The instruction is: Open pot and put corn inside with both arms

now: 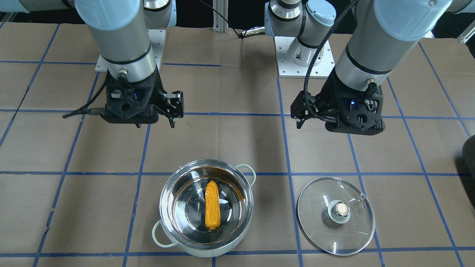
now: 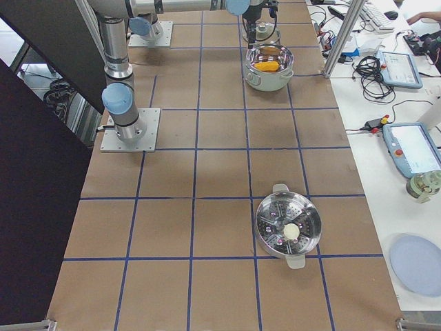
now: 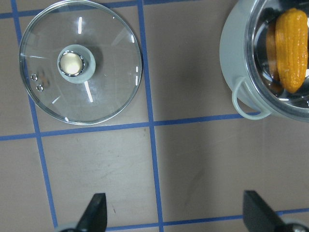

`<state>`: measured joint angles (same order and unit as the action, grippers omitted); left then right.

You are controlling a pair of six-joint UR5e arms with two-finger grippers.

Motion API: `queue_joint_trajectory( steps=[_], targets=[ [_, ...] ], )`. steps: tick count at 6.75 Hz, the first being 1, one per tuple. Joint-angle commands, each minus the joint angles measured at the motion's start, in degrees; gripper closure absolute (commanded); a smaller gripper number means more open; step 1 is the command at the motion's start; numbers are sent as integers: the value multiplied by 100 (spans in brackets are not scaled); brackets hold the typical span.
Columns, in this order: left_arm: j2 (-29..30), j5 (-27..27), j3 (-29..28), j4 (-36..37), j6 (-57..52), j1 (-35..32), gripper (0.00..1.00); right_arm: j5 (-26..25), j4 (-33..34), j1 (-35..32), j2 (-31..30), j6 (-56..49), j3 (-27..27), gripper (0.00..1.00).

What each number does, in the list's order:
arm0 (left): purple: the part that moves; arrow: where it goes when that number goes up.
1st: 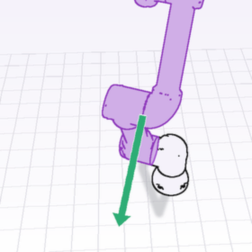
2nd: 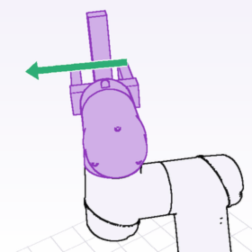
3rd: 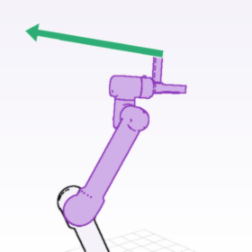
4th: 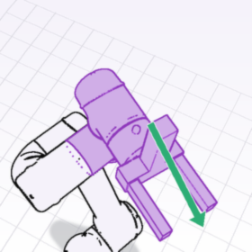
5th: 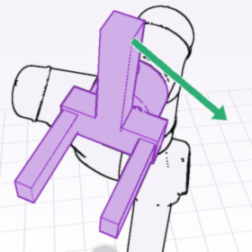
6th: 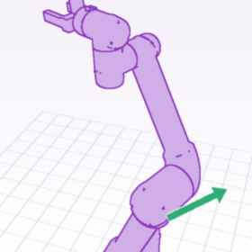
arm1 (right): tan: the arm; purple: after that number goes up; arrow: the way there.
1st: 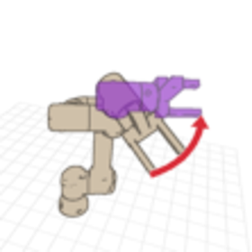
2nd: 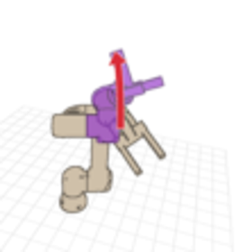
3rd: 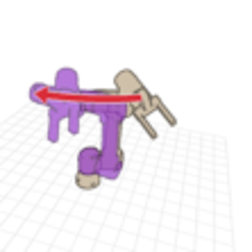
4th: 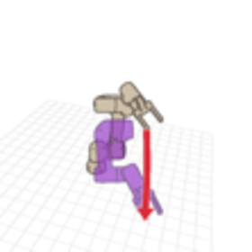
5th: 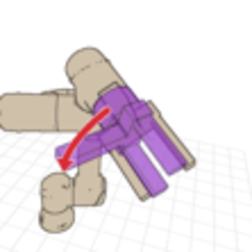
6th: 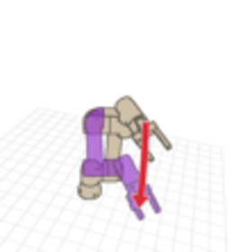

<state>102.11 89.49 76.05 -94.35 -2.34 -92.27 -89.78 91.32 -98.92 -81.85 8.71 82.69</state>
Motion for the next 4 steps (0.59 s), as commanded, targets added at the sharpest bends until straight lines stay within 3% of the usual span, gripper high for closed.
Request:
queue_joint_trajectory(
  steps=[1,4],
  targets=[
    [-469,51,462,-13,15,-2,0,30,-457,494,-855,-238,849,26],
    [-675,25,859,101,15,148,0,65,-396,514,-1017,-238,1030,22]
  ],
)
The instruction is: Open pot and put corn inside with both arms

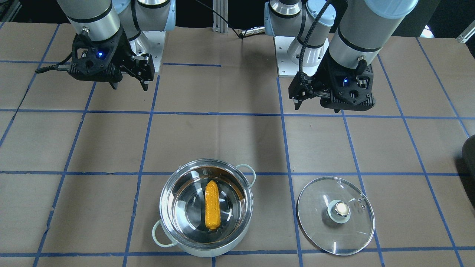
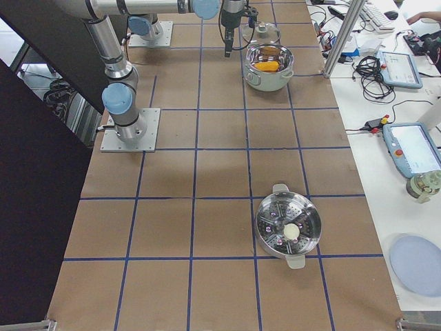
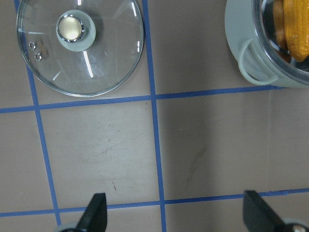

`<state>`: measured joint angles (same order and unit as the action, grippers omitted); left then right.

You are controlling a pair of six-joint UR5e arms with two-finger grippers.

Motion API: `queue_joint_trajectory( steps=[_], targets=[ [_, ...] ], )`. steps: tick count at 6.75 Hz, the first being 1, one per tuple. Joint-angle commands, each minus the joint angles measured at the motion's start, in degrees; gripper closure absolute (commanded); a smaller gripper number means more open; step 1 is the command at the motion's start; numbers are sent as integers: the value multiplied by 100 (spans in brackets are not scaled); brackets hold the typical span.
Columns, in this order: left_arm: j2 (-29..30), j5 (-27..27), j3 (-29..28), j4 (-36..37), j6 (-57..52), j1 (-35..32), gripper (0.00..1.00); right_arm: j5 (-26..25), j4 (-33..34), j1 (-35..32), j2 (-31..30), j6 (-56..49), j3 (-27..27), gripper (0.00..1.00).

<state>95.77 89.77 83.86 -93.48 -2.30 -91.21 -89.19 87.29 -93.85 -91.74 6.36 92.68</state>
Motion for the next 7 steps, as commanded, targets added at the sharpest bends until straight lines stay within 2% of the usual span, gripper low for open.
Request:
queue_joint_trajectory(
  steps=[1,2,3,7],
  targets=[
    [-41,-3,87,23,19,41,0,-2,16,16,-37,-117,-39,12],
    [-41,-3,87,23,19,50,0,-2,129,7,-37,-527,-179,0],
    [-41,-3,87,23,19,59,0,7,95,-2,7,-531,-302,0],
    [-41,-21,87,58,10,234,0,-2,139,-37,7,-522,-251,0]
  ],
)
